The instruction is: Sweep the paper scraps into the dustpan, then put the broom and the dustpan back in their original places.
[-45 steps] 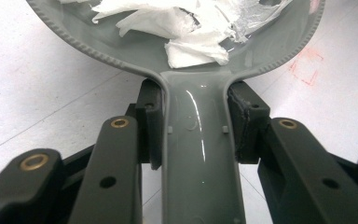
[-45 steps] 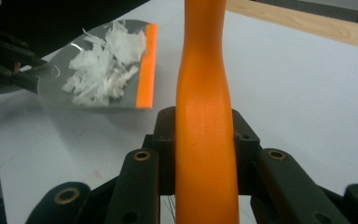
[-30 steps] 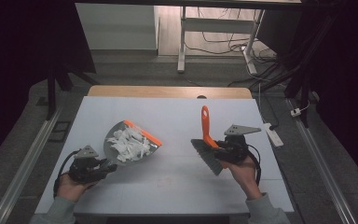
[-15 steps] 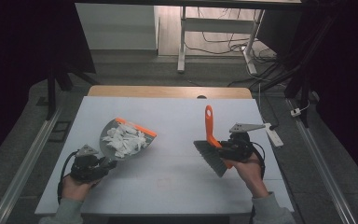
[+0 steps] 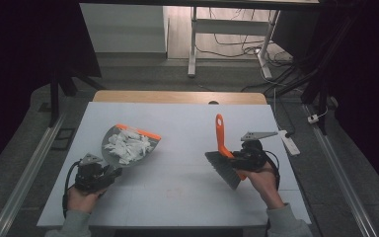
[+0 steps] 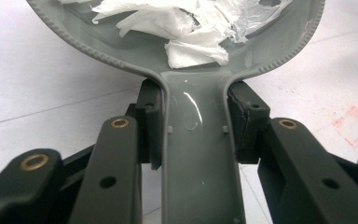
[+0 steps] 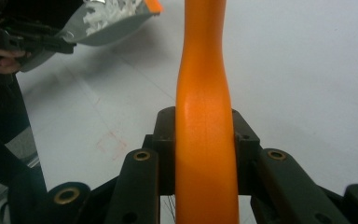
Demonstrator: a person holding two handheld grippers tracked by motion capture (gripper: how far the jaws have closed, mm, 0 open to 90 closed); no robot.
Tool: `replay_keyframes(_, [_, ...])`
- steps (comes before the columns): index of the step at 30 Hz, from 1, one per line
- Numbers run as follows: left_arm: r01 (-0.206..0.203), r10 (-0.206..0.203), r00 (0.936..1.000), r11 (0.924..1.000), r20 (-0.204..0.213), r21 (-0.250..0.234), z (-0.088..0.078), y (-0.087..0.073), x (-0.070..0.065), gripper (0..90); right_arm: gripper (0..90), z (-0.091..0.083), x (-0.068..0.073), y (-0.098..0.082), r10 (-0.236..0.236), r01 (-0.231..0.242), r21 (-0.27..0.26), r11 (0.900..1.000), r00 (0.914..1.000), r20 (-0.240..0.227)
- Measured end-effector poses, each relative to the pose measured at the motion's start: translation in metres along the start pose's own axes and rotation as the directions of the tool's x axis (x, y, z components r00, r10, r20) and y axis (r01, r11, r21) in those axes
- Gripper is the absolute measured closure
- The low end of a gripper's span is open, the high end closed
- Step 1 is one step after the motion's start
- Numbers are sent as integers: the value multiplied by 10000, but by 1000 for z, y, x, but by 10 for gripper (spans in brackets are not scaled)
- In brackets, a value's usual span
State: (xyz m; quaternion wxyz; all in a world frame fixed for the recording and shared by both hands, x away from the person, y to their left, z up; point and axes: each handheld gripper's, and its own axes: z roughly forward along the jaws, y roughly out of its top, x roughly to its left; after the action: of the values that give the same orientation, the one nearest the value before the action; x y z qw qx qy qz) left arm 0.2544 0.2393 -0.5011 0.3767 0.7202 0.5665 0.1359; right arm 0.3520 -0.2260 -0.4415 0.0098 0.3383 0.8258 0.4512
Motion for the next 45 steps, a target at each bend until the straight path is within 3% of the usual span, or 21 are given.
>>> replay_keyframes(15, [473,-474,9972,9989,-571,-40,3,-3,2,612,704,10,0,-4,198,-196,462,9987,9998,-31])
replay_keyframes(28, [908,-865,9886,9954,-1230,297,18,-5,1,612,704,20,-6,-9,400,-394,845,9956,9992,-61])
replay_keyframes(34, [883,-796,9857,9947,-1484,528,25,-7,-1,612,705,27,-12,-12,574,-568,1169,9915,9984,-19])
replay_keyframes(45, [1258,-1143,9791,9903,-1682,595,31,-8,2,610,704,42,-26,-16,889,-944,1680,9813,9952,397])
